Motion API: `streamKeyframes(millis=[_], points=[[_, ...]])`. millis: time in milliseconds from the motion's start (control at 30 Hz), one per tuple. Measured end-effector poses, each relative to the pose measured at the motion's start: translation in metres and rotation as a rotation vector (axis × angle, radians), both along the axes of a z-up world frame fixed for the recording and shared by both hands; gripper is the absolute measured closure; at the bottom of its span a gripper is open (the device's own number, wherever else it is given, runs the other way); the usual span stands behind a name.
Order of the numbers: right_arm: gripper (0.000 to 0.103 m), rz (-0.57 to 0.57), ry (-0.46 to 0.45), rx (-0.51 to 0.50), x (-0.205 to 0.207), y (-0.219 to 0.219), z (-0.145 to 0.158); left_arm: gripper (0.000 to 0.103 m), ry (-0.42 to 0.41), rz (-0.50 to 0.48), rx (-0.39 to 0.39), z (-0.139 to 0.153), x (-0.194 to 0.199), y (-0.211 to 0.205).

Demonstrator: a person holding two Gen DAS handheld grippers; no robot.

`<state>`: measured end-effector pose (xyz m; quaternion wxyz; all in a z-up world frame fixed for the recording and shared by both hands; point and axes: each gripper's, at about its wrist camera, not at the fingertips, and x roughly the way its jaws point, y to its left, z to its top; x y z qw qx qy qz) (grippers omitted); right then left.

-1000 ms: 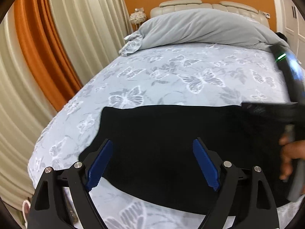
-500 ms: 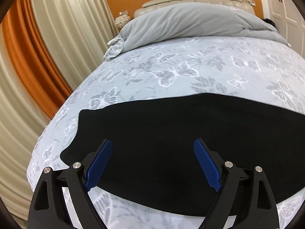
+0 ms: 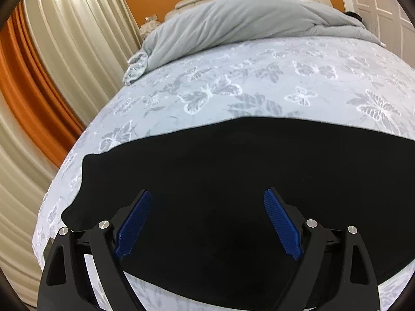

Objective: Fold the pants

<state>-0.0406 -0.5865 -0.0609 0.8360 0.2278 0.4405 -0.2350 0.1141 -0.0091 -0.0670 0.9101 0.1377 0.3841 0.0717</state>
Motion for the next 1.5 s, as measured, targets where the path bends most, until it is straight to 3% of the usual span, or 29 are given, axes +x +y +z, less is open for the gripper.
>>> streamKeyframes(millis=[33,167,267,300,333,367,400,500,567,633,667,700,767,800,833,900,933,1033,1100,1267,1367,1500], points=[[0.047,-0.005,-0.002,0.001,0.0,-0.001,-0.001,0.017,-0.011,-0.002,-0.008,0.002,-0.001,0.0],[0.045,0.049,-0.026,-0.004,0.009,0.006,-0.001,0.017,-0.015,-0.007,-0.038,0.006,-0.001,0.002],[0.045,0.06,0.044,-0.025,0.025,0.009,-0.018,0.017,0.011,-0.013,-0.043,0.002,0.0,0.001],[0.049,0.067,0.06,-0.012,0.03,0.009,-0.027,0.017,0.021,-0.016,-0.048,0.001,0.0,0.001],[0.064,0.064,0.05,-0.008,0.033,0.011,-0.032,0.017,0.025,-0.017,-0.052,0.0,0.0,0.001],[0.086,0.075,0.031,-0.008,0.035,0.013,-0.03,0.017,0.028,-0.018,-0.057,0.0,0.0,0.002],[0.086,0.097,-0.001,0.02,0.038,0.016,-0.023,0.017,0.025,-0.017,-0.059,0.001,-0.002,0.002],[0.085,0.091,-0.161,-0.047,0.032,0.032,0.023,0.017,0.012,-0.006,-0.081,0.006,-0.003,0.007],[0.084,0.073,-0.135,-0.088,0.036,0.034,0.022,0.017,0.018,-0.003,-0.1,0.006,-0.002,0.01],[0.083,0.038,-0.014,-0.055,0.043,0.027,-0.007,0.017,0.041,-0.005,-0.111,0.003,-0.001,0.011],[0.079,0.022,0.049,-0.001,0.047,0.021,-0.024,0.017,0.046,-0.005,-0.111,0.002,0.0,0.011],[0.076,0.015,0.055,0.021,0.046,0.02,-0.03,0.017,0.054,-0.002,-0.109,0.001,0.0,0.012],[0.048,0.0,0.039,0.003,0.043,0.021,-0.023,0.017,0.065,-0.001,-0.123,0.002,-0.001,0.016],[0.044,-0.002,0.026,0.009,0.041,0.021,-0.021,0.017,0.069,-0.001,-0.134,0.003,-0.001,0.018],[0.046,-0.002,0.015,0.021,0.04,0.021,-0.022,0.017,0.073,0.0,-0.15,0.003,-0.001,0.021],[0.062,-0.001,0.037,0.056,0.042,0.02,-0.032,0.017,0.084,0.007,-0.176,0.004,0.0,0.026],[0.081,-0.005,0.015,0.076,0.042,0.019,-0.031,0.017,0.089,0.01,-0.183,0.003,-0.001,0.028],[0.086,-0.018,-0.072,0.134,0.045,0.027,-0.013,0.017,0.111,0.023,-0.215,0.002,0.0,0.036],[0.087,0.036,-0.176,0.152,0.052,0.049,0.014,0.017,0.119,0.034,-0.238,0.002,-0.001,0.044],[0.086,0.333,-0.389,0.155,0.078,0.157,0.082,0.017,0.119,0.072,-0.271,0.005,-0.004,0.064],[0.086,0.512,-0.428,0.161,0.097,0.235,0.097,0.017,0.114,0.102,-0.285,0.008,-0.006,0.081],[0.086,0.685,-0.391,0.171,0.127,0.322,0.085,0.017,0.111,0.136,-0.303,0.01,-0.009,0.103]])
